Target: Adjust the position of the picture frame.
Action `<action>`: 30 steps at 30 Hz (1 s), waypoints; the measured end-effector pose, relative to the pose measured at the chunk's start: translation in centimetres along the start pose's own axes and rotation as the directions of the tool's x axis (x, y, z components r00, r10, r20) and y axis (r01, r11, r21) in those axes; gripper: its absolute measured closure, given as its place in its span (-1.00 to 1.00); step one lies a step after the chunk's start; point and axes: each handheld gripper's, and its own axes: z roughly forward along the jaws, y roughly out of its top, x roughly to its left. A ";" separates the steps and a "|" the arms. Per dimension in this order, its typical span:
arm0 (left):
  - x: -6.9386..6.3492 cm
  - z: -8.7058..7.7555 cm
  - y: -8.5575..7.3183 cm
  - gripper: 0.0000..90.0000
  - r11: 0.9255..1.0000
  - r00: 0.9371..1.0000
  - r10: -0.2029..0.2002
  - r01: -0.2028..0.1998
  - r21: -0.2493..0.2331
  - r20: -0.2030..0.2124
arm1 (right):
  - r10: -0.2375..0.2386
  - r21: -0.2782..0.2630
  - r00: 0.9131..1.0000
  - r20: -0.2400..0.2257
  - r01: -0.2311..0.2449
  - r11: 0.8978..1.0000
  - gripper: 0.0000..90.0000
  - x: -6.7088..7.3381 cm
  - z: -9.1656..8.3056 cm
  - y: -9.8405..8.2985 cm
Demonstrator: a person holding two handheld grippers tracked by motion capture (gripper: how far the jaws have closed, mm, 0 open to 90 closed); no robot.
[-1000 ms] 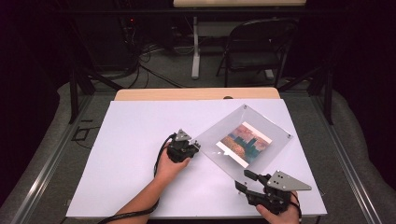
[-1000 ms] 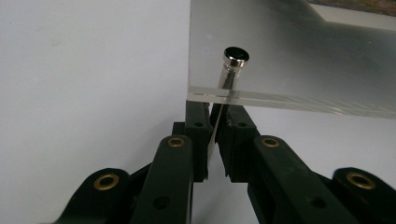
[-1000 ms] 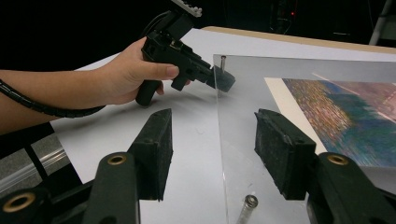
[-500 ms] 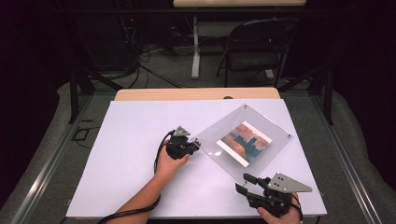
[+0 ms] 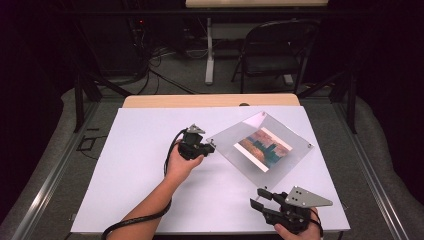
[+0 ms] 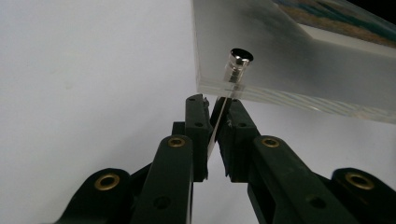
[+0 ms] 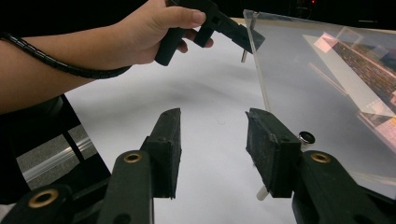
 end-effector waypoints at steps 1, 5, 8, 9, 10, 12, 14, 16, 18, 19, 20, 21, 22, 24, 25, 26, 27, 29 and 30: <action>0.1 0.0 0.1 0.82 1.000 1.000 -0.003 0.003 0.006 0.000 | 0.002 -0.002 1.000 -0.001 -0.002 1.000 0.22 0.0 0.0 0.0; 0.3 0.1 0.4 0.82 1.000 1.000 -0.013 0.013 0.006 0.002 | 0.013 0.002 1.000 -0.015 -0.013 1.000 0.27 0.0 -0.3 0.0; 0.3 0.0 0.7 0.82 1.000 1.000 -0.008 0.008 0.007 0.000 | 0.010 0.027 1.000 -0.023 -0.009 1.000 0.27 0.2 -0.1 0.0; 0.2 -0.1 0.8 0.82 1.000 1.000 -0.010 0.010 0.005 0.000 | 0.008 0.042 1.000 -0.015 -0.008 0.999 0.29 0.2 0.0 -0.1; 0.3 -0.1 1.0 0.82 1.000 1.000 -0.007 0.007 0.009 0.000 | 0.008 0.053 1.000 -0.010 -0.008 0.999 0.29 0.1 0.1 -0.2; 0.3 -0.2 1.2 0.82 1.000 1.000 -0.005 0.005 0.007 -0.003 | 0.010 0.067 1.000 0.001 -0.010 0.998 0.30 0.0 0.1 -0.3; 0.3 -0.2 1.5 0.82 1.000 1.000 -0.007 0.007 0.006 -0.004 | 0.014 0.073 1.000 0.015 -0.015 0.997 0.31 -0.1 0.0 -0.3; 0.2 -0.3 1.7 0.82 1.000 1.000 -0.007 0.007 0.006 -0.005 | 0.020 0.074 0.999 0.026 -0.022 0.997 0.32 -0.3 -0.1 -0.3; 0.2 -0.4 1.9 0.82 1.000 1.000 -0.005 0.005 0.004 -0.003 | 0.027 0.075 0.999 0.037 -0.030 0.997 0.33 -0.6 -0.4 -0.4; 0.2 -0.5 2.0 0.82 1.000 1.000 -0.003 0.003 0.005 -0.004 | 0.032 0.073 0.998 0.045 -0.035 0.997 0.33 -0.7 -0.5 -0.4; 0.2 -0.5 2.1 0.82 1.000 1.000 0.000 0.000 0.003 -0.006 | 0.033 0.073 0.998 0.052 -0.037 0.997 0.34 -0.9 -0.5 -0.4; 0.1 -0.6 2.1 0.82 1.000 1.000 0.000 0.000 0.003 -0.004 | 0.040 0.073 0.997 0.064 -0.044 0.996 0.34 -1.1 -0.6 -0.4; 0.1 -0.6 2.2 0.82 1.000 1.000 -0.002 0.002 0.000 -0.003 | 0.045 0.075 0.996 0.072 -0.050 0.996 0.36 -1.2 -0.7 -0.5; 0.1 -0.7 2.2 0.82 1.000 1.000 0.002 -0.002 0.001 0.000 | 0.056 0.073 0.995 0.084 -0.062 0.995 0.38 -1.7 -0.6 -0.7; 0.0 -0.7 2.1 0.82 1.000 1.000 -0.001 0.001 -0.003 -0.001 | 0.062 0.074 0.994 0.088 -0.069 0.995 0.40 -1.8 -0.5 -0.7; 0.0 -0.8 2.0 0.82 1.000 1.000 0.001 -0.001 -0.001 0.004 | 0.070 0.079 0.993 0.092 -0.077 0.994 0.42 -2.0 -0.4 -0.8; -0.1 -0.8 2.0 0.82 1.000 1.000 0.000 0.000 0.001 0.007 | 0.077 0.079 0.993 0.095 -0.085 0.993 0.42 -2.2 -0.1 -0.9; -0.2 -0.9 1.9 0.82 1.000 1.000 0.000 0.000 -0.004 0.011 | 0.081 0.083 0.992 0.099 -0.090 0.992 0.43 -2.3 0.1 -1.0; -0.2 -0.9 1.8 0.82 1.000 1.000 0.002 -0.002 -0.003 0.014 | 0.079 0.081 0.991 0.105 -0.088 0.993 0.45 -2.3 0.2 -1.0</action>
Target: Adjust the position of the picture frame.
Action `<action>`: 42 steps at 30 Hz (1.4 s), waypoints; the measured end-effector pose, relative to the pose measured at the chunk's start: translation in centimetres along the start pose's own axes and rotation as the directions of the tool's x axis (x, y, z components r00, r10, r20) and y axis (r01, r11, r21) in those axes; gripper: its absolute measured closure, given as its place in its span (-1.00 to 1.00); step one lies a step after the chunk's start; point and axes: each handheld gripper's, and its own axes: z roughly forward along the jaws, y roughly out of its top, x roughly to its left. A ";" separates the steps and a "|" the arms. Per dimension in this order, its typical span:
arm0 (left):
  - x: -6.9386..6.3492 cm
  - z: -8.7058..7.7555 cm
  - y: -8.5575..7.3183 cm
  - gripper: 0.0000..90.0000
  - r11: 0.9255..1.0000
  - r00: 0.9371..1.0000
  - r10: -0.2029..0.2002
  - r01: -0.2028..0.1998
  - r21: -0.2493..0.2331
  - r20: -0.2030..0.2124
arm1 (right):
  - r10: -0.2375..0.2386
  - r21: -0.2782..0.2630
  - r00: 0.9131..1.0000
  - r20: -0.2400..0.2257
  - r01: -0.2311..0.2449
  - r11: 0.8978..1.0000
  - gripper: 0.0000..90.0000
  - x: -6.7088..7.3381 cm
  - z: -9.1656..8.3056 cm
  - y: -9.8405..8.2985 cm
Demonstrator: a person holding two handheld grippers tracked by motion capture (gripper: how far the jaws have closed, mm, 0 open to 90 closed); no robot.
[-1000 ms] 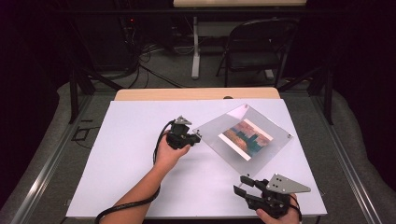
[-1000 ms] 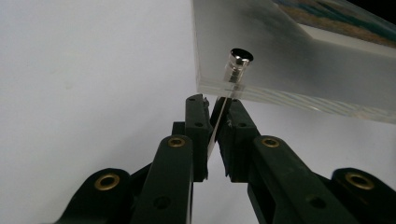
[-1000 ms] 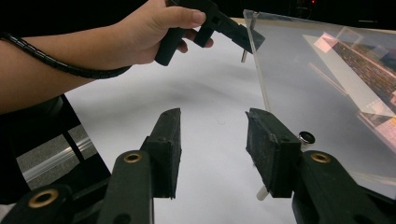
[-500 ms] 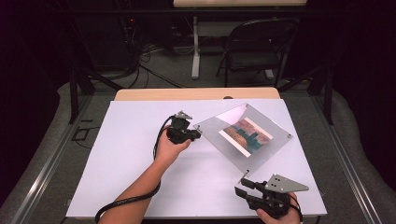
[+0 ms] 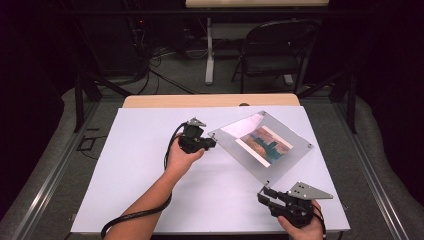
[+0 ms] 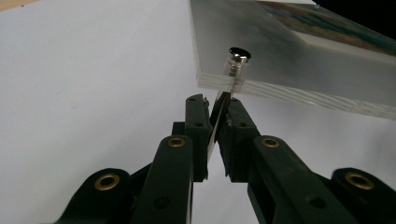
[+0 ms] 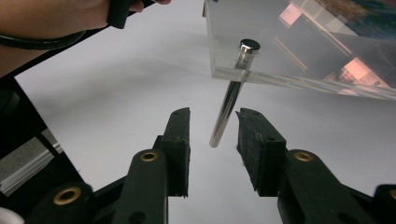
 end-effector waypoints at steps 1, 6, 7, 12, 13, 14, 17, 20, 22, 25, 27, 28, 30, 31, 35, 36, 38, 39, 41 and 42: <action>-0.1 0.0 -0.1 0.82 1.000 1.000 0.000 0.000 -0.002 0.001 | -0.002 0.003 1.000 0.009 0.002 1.000 0.48 0.0 0.1 0.0; -0.3 -0.2 -0.6 0.82 1.000 1.000 0.002 -0.002 -0.009 0.017 | -0.017 0.001 0.999 0.034 0.017 1.000 0.72 0.2 0.5 0.3; -0.3 -0.2 -0.7 0.82 1.000 1.000 0.001 -0.001 -0.011 0.019 | -0.021 0.009 0.999 0.046 0.021 1.000 0.80 0.2 0.5 0.4; -0.4 -0.8 -1.4 0.83 0.999 0.999 0.006 -0.005 -0.034 0.039 | 0.095 0.007 0.995 -0.030 -0.095 0.995 0.90 -0.9 0.2 0.3; -0.4 -0.8 -1.5 0.83 0.999 0.999 0.008 -0.007 -0.037 0.041 | 0.101 0.002 0.994 -0.036 -0.101 0.995 0.90 -1.0 0.2 0.3; -0.4 -1.0 -1.7 0.84 0.999 0.999 0.015 -0.014 -0.037 0.041 | 0.100 0.007 0.994 -0.034 -0.100 0.995 0.90 -1.0 0.1 0.3; -0.4 -1.7 -2.2 0.85 0.999 0.999 0.017 -0.015 -0.046 0.046 | 0.105 0.001 0.994 -0.026 -0.105 0.994 0.90 -1.0 0.1 0.5; -0.6 -2.9 -3.3 0.86 0.998 0.999 0.024 -0.022 -0.055 0.047 | 0.111 -0.004 0.993 -0.024 -0.111 0.994 0.90 -1.0 0.0 0.6; -0.7 -3.7 -4.2 0.87 0.998 0.998 0.023 -0.020 -0.061 0.050 | 0.112 0.004 0.993 -0.024 -0.112 0.994 0.90 -1.0 0.0 0.7; -0.7 -4.9 -5.9 0.88 0.997 0.999 0.014 -0.010 -0.071 0.052 | 0.105 0.011 0.994 -0.026 -0.105 0.994 0.90 -0.9 0.3 0.9; -0.8 -5.7 -7.0 0.88 0.997 0.999 0.005 -0.001 -0.076 0.050 | 0.095 0.014 0.995 -0.026 -0.094 0.995 0.90 -0.9 0.7 1.0; -0.9 -6.1 -7.5 0.88 0.997 0.999 0.000 0.005 -0.082 0.049 | 0.094 0.019 0.995 -0.028 -0.094 0.995 0.90 -0.9 0.8 1.1; -1.1 -6.9 -8.6 0.89 0.996 0.999 -0.019 0.023 -0.091 0.050 | 0.086 0.026 0.996 -0.028 -0.085 0.996 0.90 -0.9 1.2 1.3; -1.2 -7.4 -9.1 0.89 0.995 0.999 -0.022 0.027 -0.094 0.048 | 0.078 0.029 0.997 -0.029 -0.077 0.997 0.90 -0.9 1.3 1.4; -1.8 -9.0 -10.8 0.89 0.993 0.998 -0.040 0.045 -0.109 0.053 | 0.069 0.031 0.997 -0.040 -0.068 0.997 0.90 -1.0 2.1 1.8; -2.0 -9.4 -11.2 0.89 0.992 0.997 -0.048 0.054 -0.114 0.055 | 0.064 0.028 0.997 -0.043 -0.062 0.998 0.90 -1.0 2.3 1.9; -2.4 -10.1 -12.1 0.89 0.991 0.997 -0.052 0.059 -0.119 0.058 | 0.056 0.027 0.997 -0.047 -0.054 0.998 0.90 -1.0 2.7 2.1; -2.7 -10.4 -12.5 0.89 0.990 0.997 -0.059 0.065 -0.122 0.055 | 0.051 0.032 0.998 -0.047 -0.050 0.998 0.90 -1.0 2.8 2.1; -2.9 -11.0 -13.1 0.89 0.989 0.996 -0.066 0.073 -0.131 0.055 | 0.045 0.031 0.997 -0.057 -0.044 0.999 0.90 -1.0 3.3 2.3; -3.0 -11.3 -13.3 0.89 0.987 0.996 -0.075 0.081 -0.136 0.052 | 0.043 0.036 0.997 -0.060 -0.041 0.998 0.90 -1.0 3.4 2.4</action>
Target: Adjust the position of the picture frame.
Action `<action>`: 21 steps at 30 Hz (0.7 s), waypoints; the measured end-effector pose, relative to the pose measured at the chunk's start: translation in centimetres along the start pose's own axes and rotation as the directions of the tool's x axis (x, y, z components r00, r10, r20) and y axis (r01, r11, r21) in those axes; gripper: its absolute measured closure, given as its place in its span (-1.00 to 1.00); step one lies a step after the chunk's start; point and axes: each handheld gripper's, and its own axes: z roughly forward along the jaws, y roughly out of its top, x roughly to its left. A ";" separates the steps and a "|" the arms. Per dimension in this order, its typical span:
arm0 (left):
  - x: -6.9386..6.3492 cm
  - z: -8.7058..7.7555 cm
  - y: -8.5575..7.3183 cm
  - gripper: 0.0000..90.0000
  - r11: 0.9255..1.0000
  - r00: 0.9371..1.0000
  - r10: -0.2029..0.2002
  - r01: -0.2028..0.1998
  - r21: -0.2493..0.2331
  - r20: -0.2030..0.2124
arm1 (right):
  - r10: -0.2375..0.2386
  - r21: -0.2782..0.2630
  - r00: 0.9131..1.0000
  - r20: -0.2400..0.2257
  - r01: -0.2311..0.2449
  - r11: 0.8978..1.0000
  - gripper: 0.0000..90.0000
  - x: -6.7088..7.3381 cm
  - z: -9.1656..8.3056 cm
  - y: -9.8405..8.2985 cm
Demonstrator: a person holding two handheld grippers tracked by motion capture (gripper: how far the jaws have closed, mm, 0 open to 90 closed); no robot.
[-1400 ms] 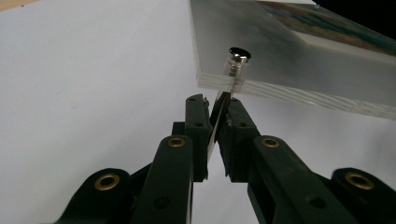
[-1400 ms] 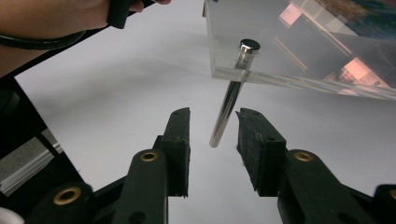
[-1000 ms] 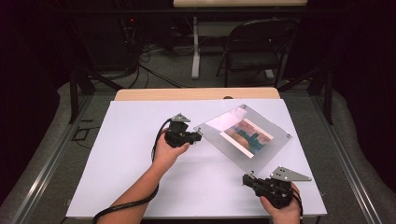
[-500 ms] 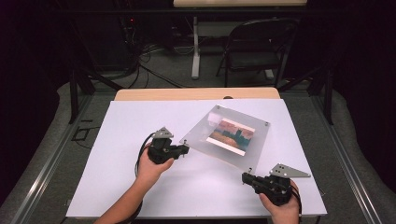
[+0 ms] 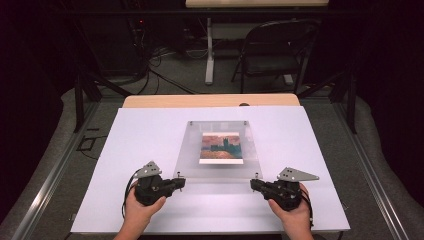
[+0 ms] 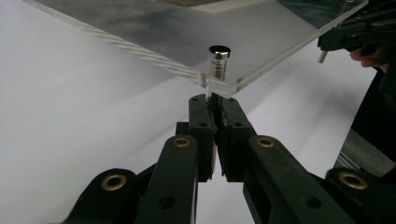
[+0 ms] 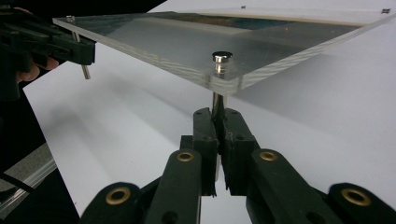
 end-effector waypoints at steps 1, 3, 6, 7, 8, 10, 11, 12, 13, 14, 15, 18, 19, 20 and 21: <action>0.1 -0.2 -0.2 0.89 1.000 1.000 -0.006 0.006 -0.002 0.001 | -0.009 -0.002 1.000 -0.005 0.009 1.000 0.90 0.0 0.2 0.2; 0.4 -0.2 -0.3 0.89 1.000 1.000 -0.017 0.017 -0.011 -0.006 | -0.019 0.003 1.000 -0.007 0.019 1.000 0.90 0.0 0.6 0.5; 0.9 0.3 0.0 0.89 0.999 0.999 -0.029 0.029 -0.014 -0.014 | -0.023 0.004 1.000 -0.003 0.023 1.000 0.90 -0.2 1.3 0.7; 1.0 0.5 0.2 0.89 1.000 1.000 -0.024 0.024 -0.015 -0.020 | -0.018 0.008 1.000 0.004 0.018 1.000 0.90 -0.4 1.4 0.8; 1.1 0.7 0.4 0.89 0.999 0.999 -0.028 0.027 -0.019 -0.019 | -0.017 0.007 1.000 0.011 0.017 1.000 0.90 -0.7 1.6 1.0; 1.3 1.0 0.9 0.89 0.999 0.999 -0.034 0.033 -0.025 -0.021 | -0.009 0.006 1.000 0.019 0.009 1.000 0.90 -1.1 1.7 1.4; 1.6 1.1 1.3 0.89 0.999 0.999 -0.044 0.043 -0.029 -0.021 | -0.003 0.007 1.000 0.020 0.003 1.000 0.90 -1.4 1.9 1.7; 1.9 1.2 1.6 0.89 0.998 0.998 -0.051 0.050 -0.035 -0.026 | -0.001 -0.003 1.000 0.020 0.001 1.000 0.90 -1.6 2.1 2.0; 2.2 1.3 2.0 0.88 0.997 0.998 -0.057 0.056 -0.044 -0.036 | 0.003 -0.002 1.000 0.021 -0.003 1.000 0.90 -1.7 2.3 2.4; 2.5 1.4 2.3 0.89 0.997 0.997 -0.068 0.066 -0.047 -0.039 | 0.003 -0.002 1.000 0.024 -0.003 1.000 0.90 -1.9 2.5 2.8; 2.8 1.5 2.7 0.88 0.996 0.996 -0.077 0.075 -0.047 -0.045 | 0.007 -0.005 1.000 0.029 -0.007 1.000 0.90 -2.0 2.9 3.2; 3.7 2.0 3.4 0.88 0.995 0.995 -0.088 0.085 -0.051 -0.054 | 0.019 -0.002 0.999 0.038 -0.019 1.000 0.90 -2.6 3.7 4.0; 4.0 2.1 3.5 0.88 0.995 0.995 -0.089 0.086 -0.053 -0.055 | 0.018 -0.003 0.999 0.046 -0.018 1.000 0.90 -2.8 4.0 4.3; 4.2 2.4 3.6 0.88 0.994 0.994 -0.092 0.089 -0.058 -0.059 | 0.020 -0.001 0.999 0.051 -0.020 1.000 0.90 -3.0 4.2 4.5; 4.4 2.5 3.7 0.88 0.994 0.994 -0.092 0.088 -0.059 -0.060 | 0.022 -0.001 0.998 0.054 -0.022 1.000 0.90 -3.1 4.5 4.7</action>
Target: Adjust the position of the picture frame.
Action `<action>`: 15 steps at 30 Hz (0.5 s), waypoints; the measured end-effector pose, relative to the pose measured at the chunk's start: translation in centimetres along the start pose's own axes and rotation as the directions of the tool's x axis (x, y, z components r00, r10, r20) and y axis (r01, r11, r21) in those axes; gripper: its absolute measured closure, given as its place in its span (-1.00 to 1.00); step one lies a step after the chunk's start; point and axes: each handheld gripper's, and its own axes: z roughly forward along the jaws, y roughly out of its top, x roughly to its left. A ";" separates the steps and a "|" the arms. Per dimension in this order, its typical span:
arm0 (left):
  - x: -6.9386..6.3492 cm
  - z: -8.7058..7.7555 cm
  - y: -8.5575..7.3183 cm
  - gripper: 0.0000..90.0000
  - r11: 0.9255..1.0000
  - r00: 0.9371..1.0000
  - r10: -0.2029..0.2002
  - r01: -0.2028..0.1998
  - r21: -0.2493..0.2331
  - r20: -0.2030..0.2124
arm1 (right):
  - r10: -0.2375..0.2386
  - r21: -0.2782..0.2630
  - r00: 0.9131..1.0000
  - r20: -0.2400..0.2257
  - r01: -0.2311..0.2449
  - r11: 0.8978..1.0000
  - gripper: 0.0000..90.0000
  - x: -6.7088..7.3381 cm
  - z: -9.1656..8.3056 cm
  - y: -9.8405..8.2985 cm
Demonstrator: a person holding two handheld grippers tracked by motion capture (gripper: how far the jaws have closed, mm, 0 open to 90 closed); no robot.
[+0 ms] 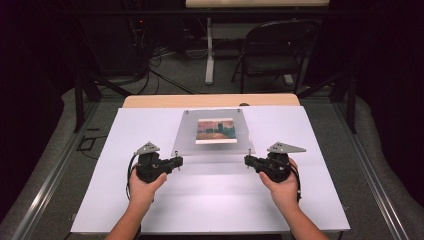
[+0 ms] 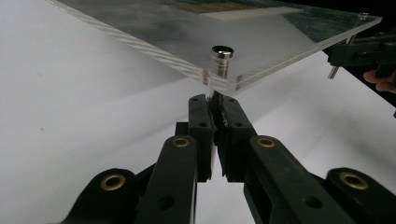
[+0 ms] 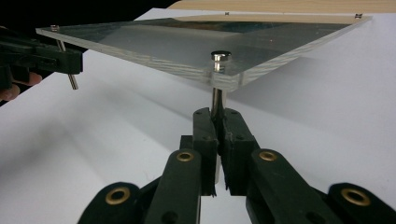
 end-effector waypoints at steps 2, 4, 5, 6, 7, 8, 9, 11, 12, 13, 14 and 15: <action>0.3 0.4 0.0 0.88 1.000 1.000 0.000 0.000 -0.002 -0.013 | 0.000 0.005 1.000 0.009 0.000 1.000 0.90 -0.2 0.4 0.1; 0.5 0.9 -0.3 0.88 1.000 1.000 -0.006 0.006 -0.003 -0.018 | -0.004 0.002 1.000 0.031 0.004 1.000 0.90 -0.4 0.9 0.0; 0.5 1.1 -0.6 0.88 1.000 1.000 -0.003 0.003 -0.001 -0.020 | -0.005 0.001 0.999 0.037 0.005 1.000 0.90 -0.5 1.0 -0.2; 0.6 1.3 -0.8 0.87 1.000 1.000 0.000 0.000 0.009 -0.021 | -0.008 -0.001 0.999 0.042 0.008 1.000 0.90 -0.6 1.2 -0.5; 0.7 1.5 -1.1 0.87 1.000 1.000 0.001 0.000 0.016 -0.021 | -0.008 0.006 0.999 0.043 0.008 1.000 0.90 -0.7 1.4 -0.9; 0.8 1.7 -1.3 0.86 1.000 1.000 0.003 -0.002 0.022 -0.020 | -0.012 0.014 0.999 0.045 0.012 1.000 0.90 -0.8 1.5 -1.2; 0.8 1.8 -1.5 0.86 1.000 1.000 0.001 -0.001 0.024 -0.021 | -0.011 0.017 0.999 0.046 0.010 1.000 0.90 -0.8 1.6 -1.5; 0.8 1.9 -1.8 0.86 0.999 0.999 0.004 -0.003 0.034 -0.036 | -0.008 0.027 0.998 0.055 0.007 1.000 0.90 -0.7 1.7 -1.9; 0.9 1.9 -1.9 0.86 0.999 0.999 0.004 -0.003 0.032 -0.041 | -0.012 0.029 0.998 0.060 0.010 1.000 0.90 -0.7 1.9 -2.1; 0.9 2.0 -2.0 0.86 1.000 0.999 0.006 -0.004 0.031 -0.044 | -0.007 0.029 0.998 0.060 0.005 1.000 0.90 -0.6 2.0 -2.2; 1.0 2.0 -2.1 0.86 1.000 0.999 0.004 -0.003 0.030 -0.047 | -0.014 0.037 0.998 0.062 0.012 0.999 0.89 -0.6 2.0 -2.2; 1.1 2.0 -2.1 0.86 1.000 0.999 0.007 -0.005 0.028 -0.049 | -0.018 0.039 0.998 0.061 0.016 0.999 0.90 -0.6 2.1 -2.2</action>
